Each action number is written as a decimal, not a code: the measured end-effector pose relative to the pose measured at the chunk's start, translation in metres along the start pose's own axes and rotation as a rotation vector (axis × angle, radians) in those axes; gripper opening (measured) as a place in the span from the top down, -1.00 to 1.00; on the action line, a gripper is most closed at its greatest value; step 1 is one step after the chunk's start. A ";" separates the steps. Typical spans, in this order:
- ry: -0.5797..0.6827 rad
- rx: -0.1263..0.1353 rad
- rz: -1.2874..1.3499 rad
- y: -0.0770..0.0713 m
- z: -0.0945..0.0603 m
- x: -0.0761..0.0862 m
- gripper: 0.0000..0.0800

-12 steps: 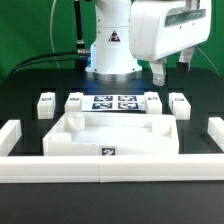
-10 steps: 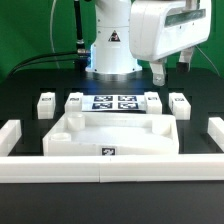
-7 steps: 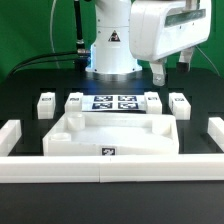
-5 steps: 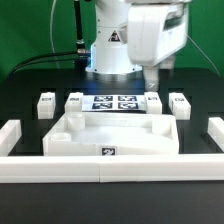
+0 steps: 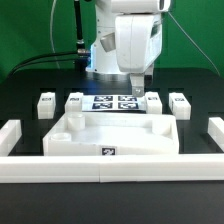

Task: Assemble desk

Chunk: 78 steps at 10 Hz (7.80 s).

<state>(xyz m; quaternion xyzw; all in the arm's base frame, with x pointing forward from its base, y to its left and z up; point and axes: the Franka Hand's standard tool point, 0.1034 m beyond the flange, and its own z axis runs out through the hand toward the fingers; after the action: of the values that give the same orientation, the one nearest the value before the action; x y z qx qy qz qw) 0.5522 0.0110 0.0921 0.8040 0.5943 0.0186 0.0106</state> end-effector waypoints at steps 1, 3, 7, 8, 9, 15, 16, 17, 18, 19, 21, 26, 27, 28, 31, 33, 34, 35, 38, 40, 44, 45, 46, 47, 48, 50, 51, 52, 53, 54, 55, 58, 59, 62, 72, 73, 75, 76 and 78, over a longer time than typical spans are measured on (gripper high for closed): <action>0.004 -0.010 -0.015 0.001 0.001 0.000 -0.62; 0.019 -0.048 -0.130 -0.023 0.019 -0.003 -0.62; -0.002 0.004 -0.168 -0.043 0.046 -0.004 -0.62; -0.001 0.001 -0.168 -0.042 0.045 -0.004 -0.62; -0.001 0.002 -0.168 -0.042 0.046 -0.004 -0.62; 0.001 0.045 -0.145 -0.057 0.081 -0.025 -0.62; 0.000 0.050 -0.139 -0.058 0.084 -0.028 -0.62; 0.002 0.048 -0.135 -0.058 0.084 -0.029 -0.62; 0.004 0.043 -0.131 -0.058 0.085 -0.031 -0.40; 0.004 0.043 -0.132 -0.058 0.085 -0.030 0.05; 0.004 0.044 -0.131 -0.058 0.085 -0.030 0.40; 0.003 0.044 -0.131 -0.058 0.085 -0.031 0.86; 0.003 0.044 -0.131 -0.058 0.085 -0.031 0.86; 0.003 0.044 -0.131 -0.058 0.085 -0.031 0.86; 0.004 0.036 -0.207 -0.053 0.085 -0.008 0.86; 0.010 0.033 -0.241 -0.052 0.085 0.011 0.86; 0.016 0.031 -0.251 -0.053 0.085 0.018 0.86; 0.020 0.031 -0.257 -0.052 0.085 0.023 0.86; 0.025 0.037 -0.258 -0.050 0.086 0.034 0.86; 0.024 0.038 -0.257 -0.050 0.086 0.034 0.86; 0.023 0.038 -0.247 -0.049 0.085 0.033 -0.14; 0.014 0.043 -0.222 -0.049 0.077 0.032 -0.46; 0.011 0.032 -0.192 -0.047 0.066 0.033 -0.46; 0.010 0.016 -0.160 -0.047 0.054 0.036 -0.59; 0.010 0.002 -0.122 -0.049 0.044 0.035 -0.59; 0.052 -0.074 0.004 -0.062 0.027 0.034 -0.62; 0.059 -0.070 0.093 -0.076 0.028 0.033 -0.62; 0.075 -0.077 0.146 -0.084 0.031 0.039 -0.62; 0.081 -0.079 0.147 -0.086 0.032 0.040 -0.62; 0.080 -0.079 0.153 -0.086 0.032 0.039 -0.62; 0.079 -0.079 0.153 -0.086 0.032 0.039 -0.62; 0.091 -0.067 0.349 -0.087 0.032 0.040 -0.62; 0.103 -0.055 0.530 -0.092 0.031 0.043 -0.62; 0.133 -0.010 0.983 -0.124 0.040 0.067 -0.62; 0.076 0.045 1.393 -0.140 0.026 0.068 -0.62; 0.075 0.046 1.391 -0.140 0.027 0.068 -0.62; -0.061 0.135 1.382 -0.146 0.027 0.063 -0.62; -0.129 0.162 1.401 -0.150 0.026 0.060 -0.62; -0.310 0.270 1.411 -0.159 0.026 0.046 -0.62</action>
Offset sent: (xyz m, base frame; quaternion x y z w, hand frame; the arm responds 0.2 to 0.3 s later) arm -0.0286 0.0131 -0.0229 -0.0138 -0.0425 -0.1784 0.9829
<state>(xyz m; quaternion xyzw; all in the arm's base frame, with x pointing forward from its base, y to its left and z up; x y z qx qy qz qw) 0.4148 0.1017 0.0609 0.9830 -0.0759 -0.1663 -0.0193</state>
